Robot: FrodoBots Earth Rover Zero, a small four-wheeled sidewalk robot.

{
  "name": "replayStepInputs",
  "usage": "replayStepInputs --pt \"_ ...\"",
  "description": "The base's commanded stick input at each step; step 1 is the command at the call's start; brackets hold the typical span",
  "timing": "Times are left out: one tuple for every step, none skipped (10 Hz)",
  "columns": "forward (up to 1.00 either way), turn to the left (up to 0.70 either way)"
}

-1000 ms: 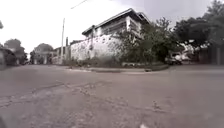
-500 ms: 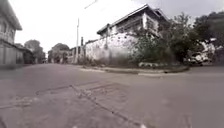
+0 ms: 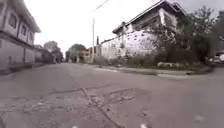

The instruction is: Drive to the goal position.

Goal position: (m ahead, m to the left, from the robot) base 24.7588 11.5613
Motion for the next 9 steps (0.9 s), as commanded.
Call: replayStepInputs --pt "1.0 0.42" --pt "1.0 0.42" --pt "1.0 0.42" --pt "1.0 0.27" --pt "1.0 0.02" --pt "1.0 0.02" --pt "1.0 0.02" --pt "1.0 0.02" --pt "1.0 0.02"
